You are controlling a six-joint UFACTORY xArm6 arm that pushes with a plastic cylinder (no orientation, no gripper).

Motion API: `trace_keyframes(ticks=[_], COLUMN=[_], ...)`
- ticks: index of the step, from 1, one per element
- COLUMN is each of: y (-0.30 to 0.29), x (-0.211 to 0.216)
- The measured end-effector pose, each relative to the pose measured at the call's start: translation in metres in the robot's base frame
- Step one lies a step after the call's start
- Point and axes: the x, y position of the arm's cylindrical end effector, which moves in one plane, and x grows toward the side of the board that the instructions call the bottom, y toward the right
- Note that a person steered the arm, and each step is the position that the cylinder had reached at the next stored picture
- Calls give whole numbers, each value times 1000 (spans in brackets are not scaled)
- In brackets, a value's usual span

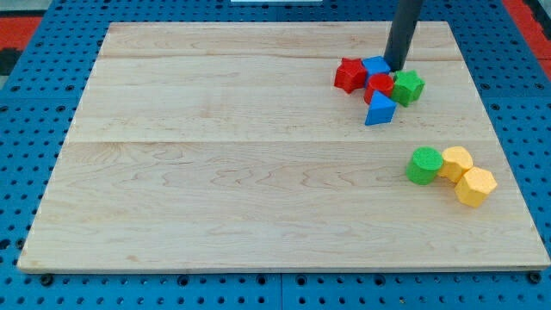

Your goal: Push the red star into the blue cube and green star

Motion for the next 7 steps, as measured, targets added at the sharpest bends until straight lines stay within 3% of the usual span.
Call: trace_keyframes(ticks=[1,2,3,4,6,7], y=[0,6,6,-2,-51,-51], x=[33,17,-43,-53,37,37])
